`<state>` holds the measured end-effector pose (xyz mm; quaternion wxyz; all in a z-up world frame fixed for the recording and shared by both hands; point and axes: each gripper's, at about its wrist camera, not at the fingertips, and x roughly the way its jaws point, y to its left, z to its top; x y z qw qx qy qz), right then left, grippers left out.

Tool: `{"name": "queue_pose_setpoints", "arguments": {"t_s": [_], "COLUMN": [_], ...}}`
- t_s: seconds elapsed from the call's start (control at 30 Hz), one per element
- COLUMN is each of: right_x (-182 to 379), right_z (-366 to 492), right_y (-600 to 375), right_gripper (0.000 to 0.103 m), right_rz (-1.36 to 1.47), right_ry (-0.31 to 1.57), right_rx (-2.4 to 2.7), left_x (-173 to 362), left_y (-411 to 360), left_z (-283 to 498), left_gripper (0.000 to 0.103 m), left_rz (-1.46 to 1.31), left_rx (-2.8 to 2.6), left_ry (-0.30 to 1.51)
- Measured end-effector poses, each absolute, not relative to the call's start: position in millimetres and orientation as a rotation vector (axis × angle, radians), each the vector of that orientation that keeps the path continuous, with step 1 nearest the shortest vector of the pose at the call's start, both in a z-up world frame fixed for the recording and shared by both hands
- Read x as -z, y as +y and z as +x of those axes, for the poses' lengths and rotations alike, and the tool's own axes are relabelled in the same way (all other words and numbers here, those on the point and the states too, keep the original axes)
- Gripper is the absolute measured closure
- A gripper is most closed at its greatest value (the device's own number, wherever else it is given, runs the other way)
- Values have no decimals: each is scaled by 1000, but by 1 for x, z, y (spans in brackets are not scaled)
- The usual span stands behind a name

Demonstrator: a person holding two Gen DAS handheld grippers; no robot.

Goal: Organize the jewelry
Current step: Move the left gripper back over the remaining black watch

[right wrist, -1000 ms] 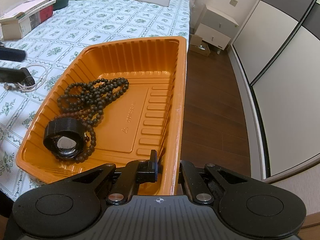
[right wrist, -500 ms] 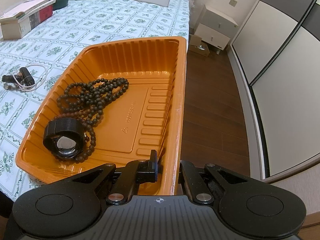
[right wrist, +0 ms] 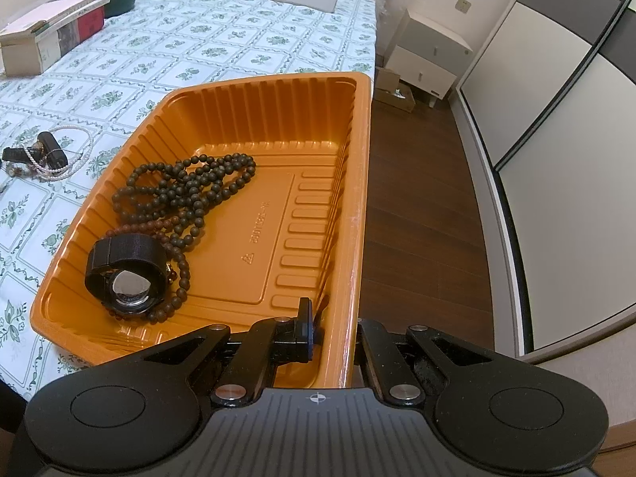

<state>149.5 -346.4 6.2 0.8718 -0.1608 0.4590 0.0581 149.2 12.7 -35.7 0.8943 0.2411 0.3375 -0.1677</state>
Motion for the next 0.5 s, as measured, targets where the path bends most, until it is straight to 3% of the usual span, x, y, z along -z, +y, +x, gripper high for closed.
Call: {"name": "queue_pose_setpoints", "arguments": {"t_s": [0.13, 0.5], "right_x": [-6, -6], "right_z": [150, 150], "right_y": [-347, -347], "right_gripper": [100, 100], "right_rz": [-338, -337], "right_ry": [959, 960], "right_rx": [-122, -122], "left_x": [45, 50], "left_y": [3, -4], "left_z": [155, 172], "left_gripper": [67, 85], "left_rz": [606, 728], "left_rx": [372, 418], "left_ry": [689, 724]}}
